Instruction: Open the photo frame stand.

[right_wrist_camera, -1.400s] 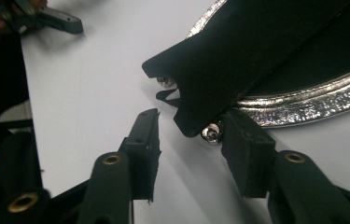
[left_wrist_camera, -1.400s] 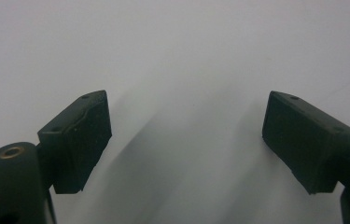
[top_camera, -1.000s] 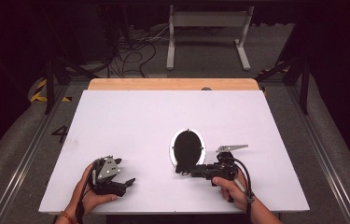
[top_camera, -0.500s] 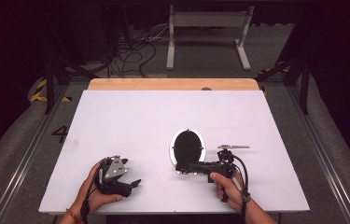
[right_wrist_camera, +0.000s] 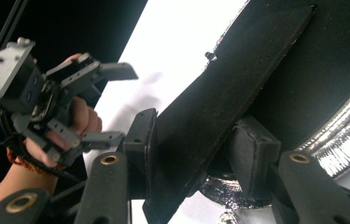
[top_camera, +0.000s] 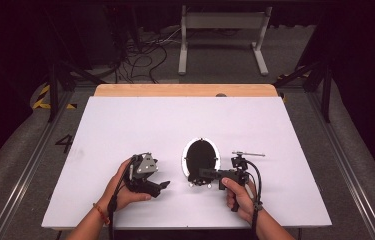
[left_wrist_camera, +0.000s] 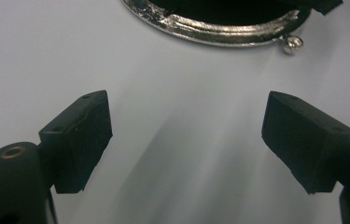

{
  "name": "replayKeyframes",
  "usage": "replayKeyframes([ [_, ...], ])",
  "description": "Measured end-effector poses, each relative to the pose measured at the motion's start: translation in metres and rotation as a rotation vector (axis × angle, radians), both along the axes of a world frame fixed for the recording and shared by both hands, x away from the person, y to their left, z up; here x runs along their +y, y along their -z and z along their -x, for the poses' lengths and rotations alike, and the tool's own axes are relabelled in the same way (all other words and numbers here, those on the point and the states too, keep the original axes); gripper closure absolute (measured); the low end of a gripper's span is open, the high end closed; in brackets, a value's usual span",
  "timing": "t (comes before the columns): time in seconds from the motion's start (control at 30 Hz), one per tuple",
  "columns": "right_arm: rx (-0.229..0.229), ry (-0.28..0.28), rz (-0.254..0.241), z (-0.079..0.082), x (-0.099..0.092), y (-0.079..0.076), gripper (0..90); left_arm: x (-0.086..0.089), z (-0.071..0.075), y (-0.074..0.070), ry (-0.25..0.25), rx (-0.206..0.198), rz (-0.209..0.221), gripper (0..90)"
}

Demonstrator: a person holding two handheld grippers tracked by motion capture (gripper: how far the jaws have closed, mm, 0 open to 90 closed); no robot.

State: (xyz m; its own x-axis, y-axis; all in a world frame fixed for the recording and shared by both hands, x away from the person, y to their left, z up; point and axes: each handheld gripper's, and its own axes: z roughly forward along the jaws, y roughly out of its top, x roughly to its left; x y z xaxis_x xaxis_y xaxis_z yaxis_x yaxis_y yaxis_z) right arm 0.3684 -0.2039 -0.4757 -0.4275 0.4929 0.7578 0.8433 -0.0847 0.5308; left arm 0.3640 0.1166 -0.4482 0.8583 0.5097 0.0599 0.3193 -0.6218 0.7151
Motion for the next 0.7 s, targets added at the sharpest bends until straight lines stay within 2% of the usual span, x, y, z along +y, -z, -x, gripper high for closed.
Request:
replayKeyframes([
  [0.13,-0.009,-0.009,0.0,-0.001,-0.001,0.001,58.9,-0.005,-0.009,0.0,-0.018,0.018,0.027,16.8],
  [0.17,-0.014,-0.014,0.005,-0.001,-0.001,0.001,59.5,-0.006,-0.011,0.0,-0.026,0.031,0.042,16.8],
  [0.2,-0.02,-0.02,0.01,-0.001,-0.001,0.0,60.8,-0.006,-0.017,-0.001,-0.037,0.053,0.083,16.8],
  [0.33,-0.062,-0.041,0.037,0.001,0.0,-0.004,62.7,-0.008,-0.023,-0.002,-0.061,0.065,0.111,16.8],
  [0.37,-0.077,-0.051,0.043,0.002,0.0,-0.005,63.3,-0.01,-0.027,-0.002,-0.071,0.077,0.133,16.8],
  [0.47,-0.093,-0.067,0.049,0.002,0.0,-0.007,64.5,-0.013,-0.03,-0.002,-0.071,0.082,0.143,16.8],
  [0.7,-0.189,-0.111,0.089,0.008,0.001,-0.011,66.6,-0.025,-0.038,0.001,-0.057,0.095,0.153,17.4],
])
